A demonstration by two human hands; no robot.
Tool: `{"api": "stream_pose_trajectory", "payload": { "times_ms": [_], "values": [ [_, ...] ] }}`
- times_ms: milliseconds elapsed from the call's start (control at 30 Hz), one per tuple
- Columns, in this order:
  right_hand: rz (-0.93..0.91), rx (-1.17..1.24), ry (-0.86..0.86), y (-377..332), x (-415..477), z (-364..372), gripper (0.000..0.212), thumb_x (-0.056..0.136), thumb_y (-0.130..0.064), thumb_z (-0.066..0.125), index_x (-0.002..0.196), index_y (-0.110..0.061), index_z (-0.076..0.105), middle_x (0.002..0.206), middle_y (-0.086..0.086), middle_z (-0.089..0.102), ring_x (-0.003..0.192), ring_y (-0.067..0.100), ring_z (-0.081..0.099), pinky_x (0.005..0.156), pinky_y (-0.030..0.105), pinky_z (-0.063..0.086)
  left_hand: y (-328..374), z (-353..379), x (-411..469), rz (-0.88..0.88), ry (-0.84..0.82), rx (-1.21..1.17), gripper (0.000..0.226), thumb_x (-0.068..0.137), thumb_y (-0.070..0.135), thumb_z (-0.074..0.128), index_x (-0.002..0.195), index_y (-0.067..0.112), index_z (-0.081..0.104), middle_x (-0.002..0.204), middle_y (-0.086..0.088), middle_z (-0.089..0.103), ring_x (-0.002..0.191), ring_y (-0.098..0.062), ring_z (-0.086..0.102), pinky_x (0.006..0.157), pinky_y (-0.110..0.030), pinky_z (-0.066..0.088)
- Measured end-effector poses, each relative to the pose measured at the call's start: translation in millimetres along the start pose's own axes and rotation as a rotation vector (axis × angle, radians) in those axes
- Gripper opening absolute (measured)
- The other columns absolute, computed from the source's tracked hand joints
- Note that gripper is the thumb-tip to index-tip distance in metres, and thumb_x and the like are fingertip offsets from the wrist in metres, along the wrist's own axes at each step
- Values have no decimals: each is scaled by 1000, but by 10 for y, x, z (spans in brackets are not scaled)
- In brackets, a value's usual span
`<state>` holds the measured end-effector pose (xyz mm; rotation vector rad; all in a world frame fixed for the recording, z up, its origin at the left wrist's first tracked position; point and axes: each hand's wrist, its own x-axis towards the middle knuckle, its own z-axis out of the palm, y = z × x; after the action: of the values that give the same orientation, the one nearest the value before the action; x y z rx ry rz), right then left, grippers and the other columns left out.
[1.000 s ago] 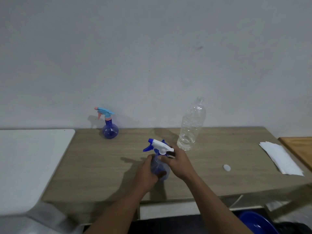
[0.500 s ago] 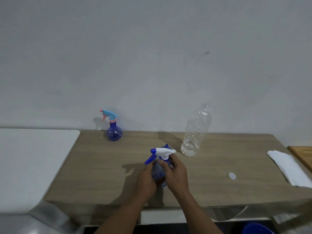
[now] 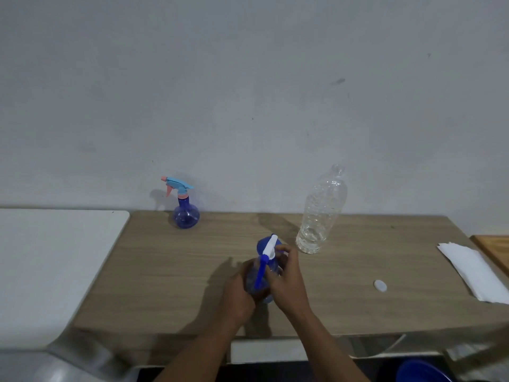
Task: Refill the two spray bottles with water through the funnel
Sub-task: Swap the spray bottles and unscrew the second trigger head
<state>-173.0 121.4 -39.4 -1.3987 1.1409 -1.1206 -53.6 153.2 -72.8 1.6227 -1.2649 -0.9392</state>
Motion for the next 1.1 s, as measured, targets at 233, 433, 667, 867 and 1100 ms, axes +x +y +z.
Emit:
{"api": "stream_pose_trajectory", "payload": {
  "times_ms": [233, 433, 667, 867, 1100],
  "values": [
    [-24, -57, -102, -21, 94, -68, 29, 93, -2, 66, 114, -20, 60, 105, -1, 71, 101, 16, 69, 90, 34, 56, 0, -3, 23, 40, 50, 117, 21, 95, 13, 65, 114, 20, 69, 91, 7, 76, 79, -3, 71, 73, -23, 60],
    [-15, -63, -91, -32, 100, -65, 23, 90, -18, 69, 111, -25, 61, 107, -3, 71, 105, 16, 68, 94, 39, 55, 62, -11, 23, 16, 55, 48, 53, 82, 14, 78, 127, 33, 58, 105, 23, 65, 94, 6, 62, 87, -15, 51],
    [22, -72, -76, -52, 111, -76, 39, 90, -11, 71, 104, -40, 49, 113, -2, 70, 110, 13, 67, 89, 33, 57, 53, -5, 45, -87, -3, -149, 46, 85, 6, 76, 111, 41, 60, 96, 23, 71, 89, 12, 66, 72, -17, 57],
    [-3, -47, -118, -76, 122, -95, 39, 85, -23, 67, 121, -25, 52, 112, -4, 71, 108, 10, 67, 88, 29, 56, 62, 22, 86, -130, 58, -255, 29, 91, 12, 68, 118, 23, 66, 105, 2, 75, 90, -6, 71, 82, -30, 60],
    [-4, -115, -98, -57, 151, -106, 31, 91, -18, 68, 119, -26, 57, 116, -3, 70, 113, 16, 66, 96, 45, 55, 6, 42, 151, -187, 33, -204, 43, 87, 8, 73, 122, 31, 63, 107, 12, 72, 93, 0, 69, 78, -17, 56]
  ]
}}
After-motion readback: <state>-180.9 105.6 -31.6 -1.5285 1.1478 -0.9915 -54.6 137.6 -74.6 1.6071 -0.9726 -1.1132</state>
